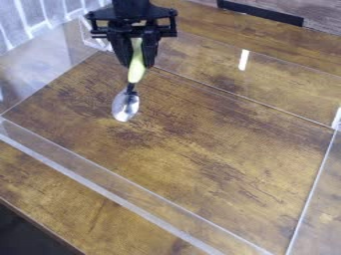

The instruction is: Move the green spoon to the left

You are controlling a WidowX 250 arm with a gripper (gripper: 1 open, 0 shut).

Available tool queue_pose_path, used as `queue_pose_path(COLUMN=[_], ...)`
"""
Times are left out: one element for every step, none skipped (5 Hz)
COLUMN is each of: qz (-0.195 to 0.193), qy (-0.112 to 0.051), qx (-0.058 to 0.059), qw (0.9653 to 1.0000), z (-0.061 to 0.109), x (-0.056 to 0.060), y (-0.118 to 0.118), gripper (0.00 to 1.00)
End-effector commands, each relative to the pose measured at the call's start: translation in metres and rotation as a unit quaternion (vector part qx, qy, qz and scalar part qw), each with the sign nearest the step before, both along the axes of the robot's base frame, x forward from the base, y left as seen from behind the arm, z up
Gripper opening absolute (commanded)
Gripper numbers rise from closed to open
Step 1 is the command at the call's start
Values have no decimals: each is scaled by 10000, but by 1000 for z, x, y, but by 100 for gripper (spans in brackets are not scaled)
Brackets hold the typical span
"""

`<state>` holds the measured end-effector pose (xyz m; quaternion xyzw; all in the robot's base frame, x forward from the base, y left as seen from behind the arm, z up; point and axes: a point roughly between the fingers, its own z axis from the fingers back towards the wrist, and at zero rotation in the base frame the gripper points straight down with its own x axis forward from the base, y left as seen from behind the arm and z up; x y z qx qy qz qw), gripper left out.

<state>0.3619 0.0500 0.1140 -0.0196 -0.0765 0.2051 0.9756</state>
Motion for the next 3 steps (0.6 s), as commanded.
queue_pose_path(qz=[42, -18, -62], qy=[-330, -331, -324], qx=[74, 85, 95], qw=[9994, 9994, 9994], z=[16, 12, 8], x=[11, 14, 17], y=[11, 12, 12], gripper=[0, 0, 0])
